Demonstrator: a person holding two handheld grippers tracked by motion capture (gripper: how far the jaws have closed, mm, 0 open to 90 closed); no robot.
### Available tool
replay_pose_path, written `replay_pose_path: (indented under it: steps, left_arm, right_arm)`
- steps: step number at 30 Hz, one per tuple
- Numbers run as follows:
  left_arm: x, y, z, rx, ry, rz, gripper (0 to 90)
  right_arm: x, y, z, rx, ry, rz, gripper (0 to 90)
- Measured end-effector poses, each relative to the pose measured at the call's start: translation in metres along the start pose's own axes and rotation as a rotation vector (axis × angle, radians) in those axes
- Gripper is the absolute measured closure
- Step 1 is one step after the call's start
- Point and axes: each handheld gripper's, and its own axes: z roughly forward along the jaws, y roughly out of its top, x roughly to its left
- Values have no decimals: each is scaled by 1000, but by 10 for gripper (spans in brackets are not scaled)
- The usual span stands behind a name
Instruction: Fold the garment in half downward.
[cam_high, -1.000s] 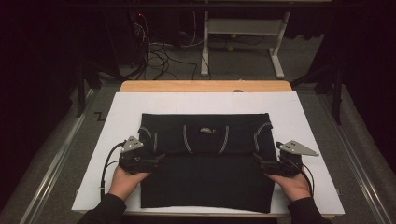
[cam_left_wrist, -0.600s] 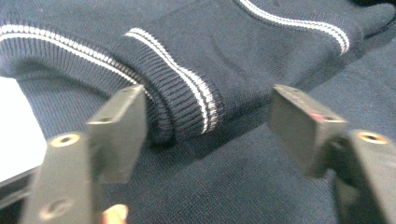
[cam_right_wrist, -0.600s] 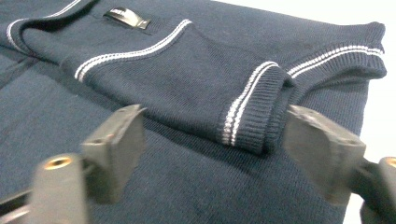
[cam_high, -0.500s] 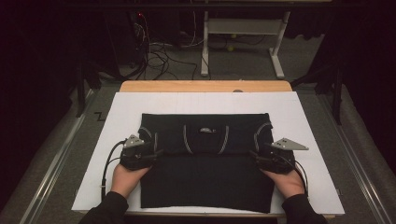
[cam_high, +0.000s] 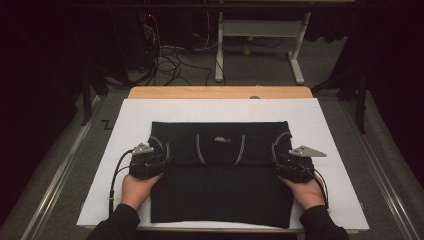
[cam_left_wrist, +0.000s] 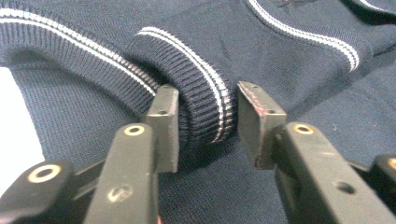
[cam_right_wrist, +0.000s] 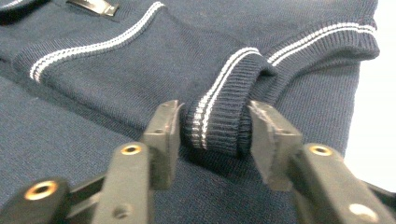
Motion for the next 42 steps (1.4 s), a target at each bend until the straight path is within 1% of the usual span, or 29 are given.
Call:
replay_pose_path:
  steps: [2,3,4,5,6,8,10,12,16,18,20,23,26,27,29,32,33,35,36,37,39,41,42]
  left_arm:
    - [-1,0,-1,-4,-7,10,657]
    - [-1,0,-1,-8,-13,14,689]
    - [-2,1,-2,-16,-15,17,716]
    - [-3,1,-3,-19,-16,23,735]
    - [-5,2,-5,-22,-15,35,745]
    - [-8,4,-8,-44,-21,46,755]
    - [-11,6,-14,-76,-31,53,755]
    - [-14,8,-20,-94,-36,66,755]
    - [-19,7,-30,-106,-48,94,754]
    - [-20,5,-34,-106,-52,100,754]
    - [-22,2,-37,-101,-53,105,754]
    - [-24,-4,-40,-82,-56,107,753]
    - [-25,-10,-43,-63,-61,108,751]
    - [-25,-13,-43,-53,-59,112,750]
    - [-26,-19,-39,-14,-49,118,750]
    - [-25,-25,-35,25,-39,111,747]
    - [-24,-26,-33,31,-37,104,742]
    - [-22,-26,-32,34,-39,89,696]
    - [-21,-26,-32,31,-45,86,663]
    - [-20,-25,-33,24,-39,88,614]
    - [-20,-22,-35,-1,-29,91,516]
    - [-19,-17,-37,-33,-24,85,442]
    - [-19,-14,-37,-50,-21,84,414]
  right_arm:
    - [1,0,0,0,-3,-11,653]
    - [1,0,-1,-4,-2,-26,694]
    - [3,1,-2,-9,-4,-28,744]
    - [3,1,-3,-23,-12,-35,788]
    - [3,2,-5,-32,-12,-43,805]
    - [4,3,-9,-56,-12,-43,822]
    - [4,4,-13,-87,-13,-46,826]
    - [4,6,-18,-111,-11,-45,827]
    - [7,6,-27,-136,-8,-69,827]
    - [9,4,-33,-145,-1,-72,827]
    - [10,0,-39,-148,11,-73,827]
    - [13,-5,-45,-135,19,-86,826]
    - [15,-12,-49,-124,28,-82,826]
    - [15,-15,-50,-112,30,-82,826]
    - [16,-20,-51,-98,38,-86,826]
    - [17,-24,-52,-78,38,-89,825]
    - [18,-25,-52,-67,38,-85,822]
    - [17,-28,-50,-45,41,-81,794]
    - [17,-29,-49,-39,45,-79,753]
    - [16,-30,-49,-40,44,-73,678]
    - [14,-29,-50,-64,50,-52,596]
    - [13,-26,-51,-92,51,-39,547]
    - [13,-24,-52,-99,55,-40,529]
